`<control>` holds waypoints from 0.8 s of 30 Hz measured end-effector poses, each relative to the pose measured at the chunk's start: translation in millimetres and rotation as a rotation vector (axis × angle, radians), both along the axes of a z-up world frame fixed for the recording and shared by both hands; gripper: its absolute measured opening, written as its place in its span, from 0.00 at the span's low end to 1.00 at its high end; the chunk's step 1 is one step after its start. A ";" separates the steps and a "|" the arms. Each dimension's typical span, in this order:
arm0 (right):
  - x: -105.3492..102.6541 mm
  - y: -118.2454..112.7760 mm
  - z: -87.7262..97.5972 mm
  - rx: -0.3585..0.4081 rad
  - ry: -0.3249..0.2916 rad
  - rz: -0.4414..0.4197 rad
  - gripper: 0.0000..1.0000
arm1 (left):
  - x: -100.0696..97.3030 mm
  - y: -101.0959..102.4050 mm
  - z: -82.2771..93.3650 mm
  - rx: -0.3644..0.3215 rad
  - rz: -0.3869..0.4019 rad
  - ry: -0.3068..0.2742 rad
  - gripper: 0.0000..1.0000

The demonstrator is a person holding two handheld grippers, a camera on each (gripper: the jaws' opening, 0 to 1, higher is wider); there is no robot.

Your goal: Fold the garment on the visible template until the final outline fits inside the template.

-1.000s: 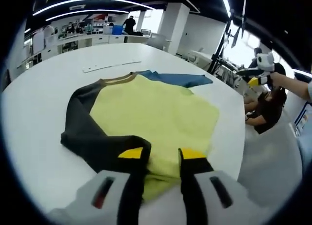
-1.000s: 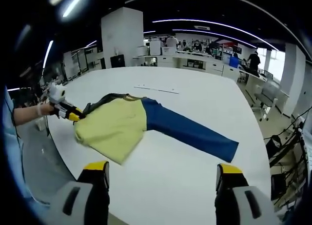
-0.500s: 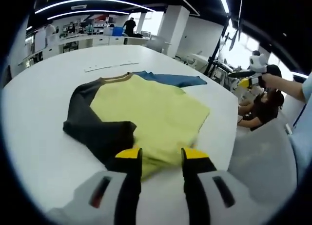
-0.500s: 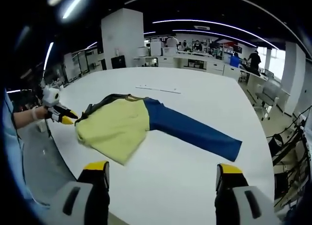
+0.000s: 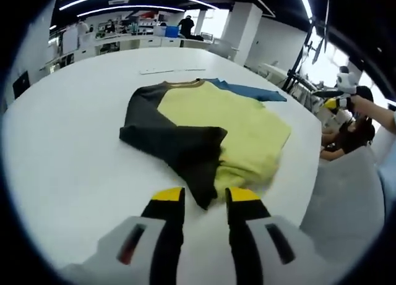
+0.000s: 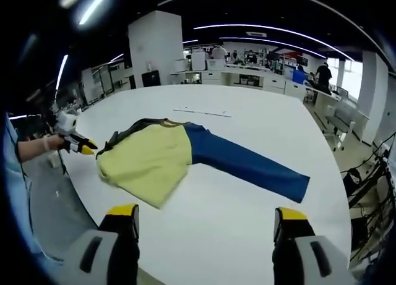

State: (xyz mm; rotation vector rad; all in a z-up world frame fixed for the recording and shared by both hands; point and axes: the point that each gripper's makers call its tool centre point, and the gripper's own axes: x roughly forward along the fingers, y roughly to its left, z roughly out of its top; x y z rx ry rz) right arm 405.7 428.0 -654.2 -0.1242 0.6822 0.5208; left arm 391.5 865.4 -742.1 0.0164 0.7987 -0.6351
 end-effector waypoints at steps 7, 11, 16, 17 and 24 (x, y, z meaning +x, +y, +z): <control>0.8 -2.8 3.1 -0.004 -0.002 -0.005 0.90 | 5.6 -4.1 -6.5 -0.035 0.004 0.025 0.22; 0.3 -4.5 3.9 -0.010 -0.001 -0.006 0.90 | 16.2 -4.4 -2.3 -0.049 0.025 0.010 0.22; -0.2 -6.3 3.8 -0.012 -0.001 -0.009 0.90 | 30.6 -3.3 4.7 -0.070 0.067 -0.024 0.16; -0.5 -5.9 3.8 -0.011 0.000 -0.009 0.90 | 31.9 -3.3 2.7 -0.070 0.072 -0.015 0.16; -1.2 -6.0 3.3 -0.010 0.001 -0.011 0.90 | 31.9 -3.8 -11.0 -0.068 0.087 0.025 0.12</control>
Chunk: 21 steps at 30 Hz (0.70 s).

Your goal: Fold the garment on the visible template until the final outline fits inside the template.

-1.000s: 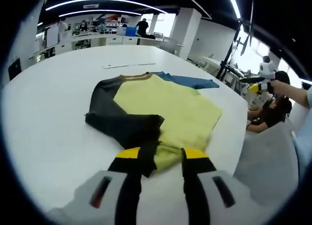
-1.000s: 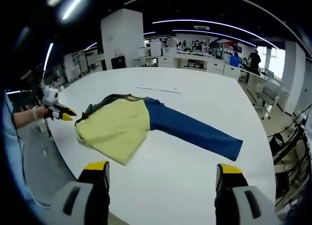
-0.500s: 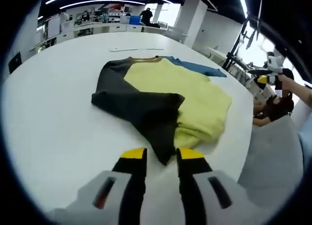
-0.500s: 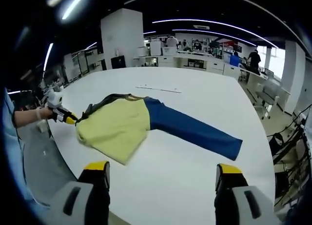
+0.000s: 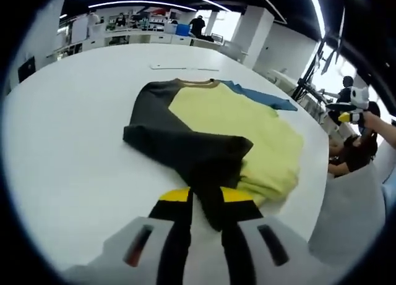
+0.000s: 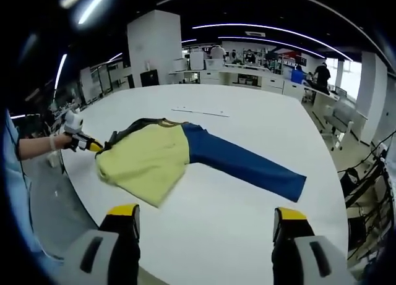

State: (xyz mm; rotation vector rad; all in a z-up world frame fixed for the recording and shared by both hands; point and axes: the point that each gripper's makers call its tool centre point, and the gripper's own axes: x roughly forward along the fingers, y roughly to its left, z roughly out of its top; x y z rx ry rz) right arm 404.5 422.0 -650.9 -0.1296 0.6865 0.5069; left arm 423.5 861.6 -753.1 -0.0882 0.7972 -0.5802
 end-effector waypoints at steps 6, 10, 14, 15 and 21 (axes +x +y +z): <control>-0.7 -1.2 0.5 0.004 -0.002 -0.006 0.89 | -4.5 -4.4 -7.2 -0.018 0.005 0.028 0.12; -1.3 -1.8 0.2 0.003 -0.002 -0.009 0.89 | -5.4 -4.9 -7.4 -0.030 0.015 0.029 0.10; -2.1 -0.7 -1.0 0.003 0.000 -0.007 0.89 | -5.9 -2.3 -9.0 -0.018 0.022 0.027 0.00; -2.4 0.2 -1.3 0.007 0.001 -0.007 0.89 | -6.2 -2.1 -8.9 -0.018 0.023 0.025 0.00; -3.0 2.3 -2.1 0.010 0.003 -0.005 0.89 | -5.3 1.5 -5.7 -0.013 0.040 0.007 0.00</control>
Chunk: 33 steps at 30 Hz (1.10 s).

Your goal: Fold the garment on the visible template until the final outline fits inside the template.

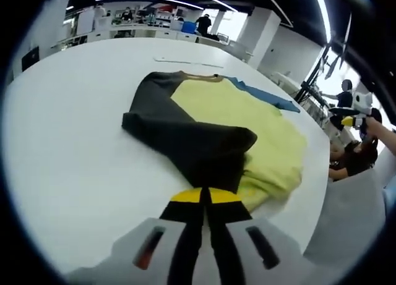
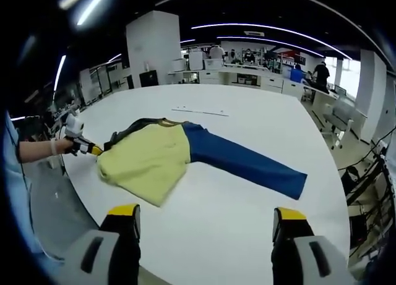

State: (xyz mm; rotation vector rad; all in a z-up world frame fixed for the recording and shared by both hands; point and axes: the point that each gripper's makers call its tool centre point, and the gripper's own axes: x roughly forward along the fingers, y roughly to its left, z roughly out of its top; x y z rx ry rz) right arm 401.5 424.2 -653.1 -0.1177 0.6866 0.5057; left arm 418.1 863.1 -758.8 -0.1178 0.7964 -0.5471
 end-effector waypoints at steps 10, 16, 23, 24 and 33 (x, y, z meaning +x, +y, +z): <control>-0.4 -0.5 -0.3 -0.002 0.000 -0.002 0.89 | 9.6 2.7 25.0 0.036 -0.056 -0.103 0.00; 0.5 2.8 -0.1 0.002 -0.002 0.004 0.88 | -12.8 -1.1 59.8 0.063 -0.175 -0.195 0.00; 2.0 12.7 -1.6 0.010 -0.005 0.020 0.88 | -42.1 -4.7 75.2 0.057 -0.243 -0.206 0.00; 2.2 13.8 -1.9 0.012 -0.004 0.022 0.88 | -45.7 -4.8 72.5 0.073 -0.253 -0.196 0.00; 3.5 21.4 2.2 0.019 -0.023 0.039 0.88 | -71.6 -13.4 40.3 0.172 -0.365 -0.138 0.00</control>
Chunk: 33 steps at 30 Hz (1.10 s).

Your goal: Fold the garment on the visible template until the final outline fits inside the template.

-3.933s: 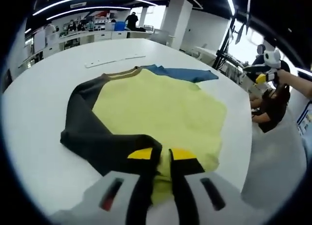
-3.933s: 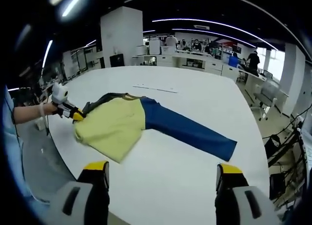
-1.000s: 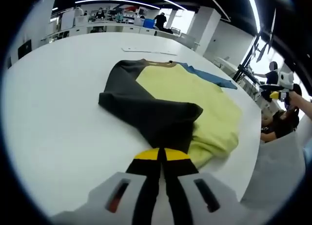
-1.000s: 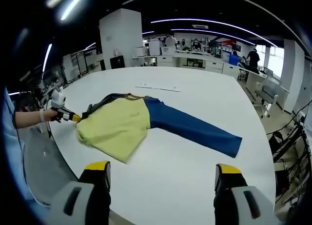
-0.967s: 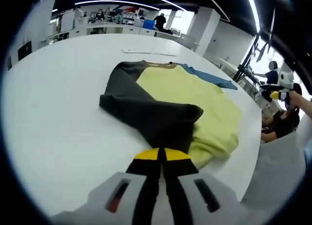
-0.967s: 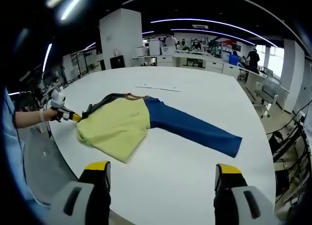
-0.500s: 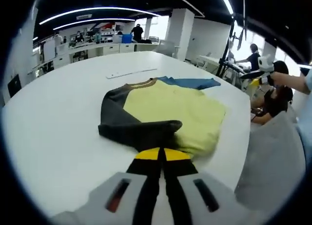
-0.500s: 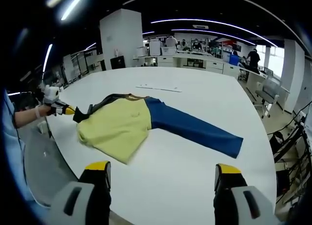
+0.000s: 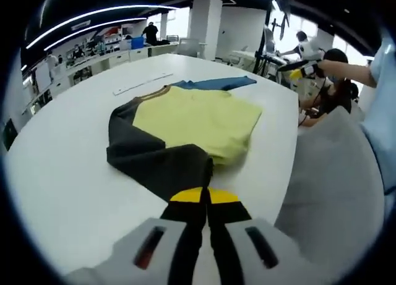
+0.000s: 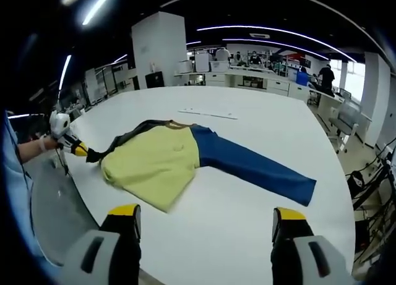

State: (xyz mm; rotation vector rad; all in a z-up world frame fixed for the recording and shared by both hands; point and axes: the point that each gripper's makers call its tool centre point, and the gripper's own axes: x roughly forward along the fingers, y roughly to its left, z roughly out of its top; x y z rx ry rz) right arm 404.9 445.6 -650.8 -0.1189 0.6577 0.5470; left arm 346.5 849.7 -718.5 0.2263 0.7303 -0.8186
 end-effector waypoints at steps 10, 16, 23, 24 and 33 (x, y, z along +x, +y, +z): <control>-1.5 -5.7 4.8 0.002 -0.012 -0.013 0.86 | 1.0 0.7 -7.9 -0.007 0.031 0.018 0.00; -3.1 -6.7 5.1 -0.011 -0.020 -0.006 0.87 | -2.0 -1.2 -11.5 0.000 0.012 0.033 0.01; -2.9 -8.6 5.8 -0.018 -0.028 -0.012 0.92 | -5.0 -5.3 -14.5 -0.022 -0.001 0.035 0.16; -3.0 -8.7 6.2 -0.017 -0.029 -0.012 0.92 | -4.9 -5.1 -14.4 -0.026 0.008 0.039 0.18; -3.5 -7.5 5.2 -0.008 -0.028 -0.016 0.92 | -5.1 13.0 -21.7 -0.089 0.151 0.138 0.19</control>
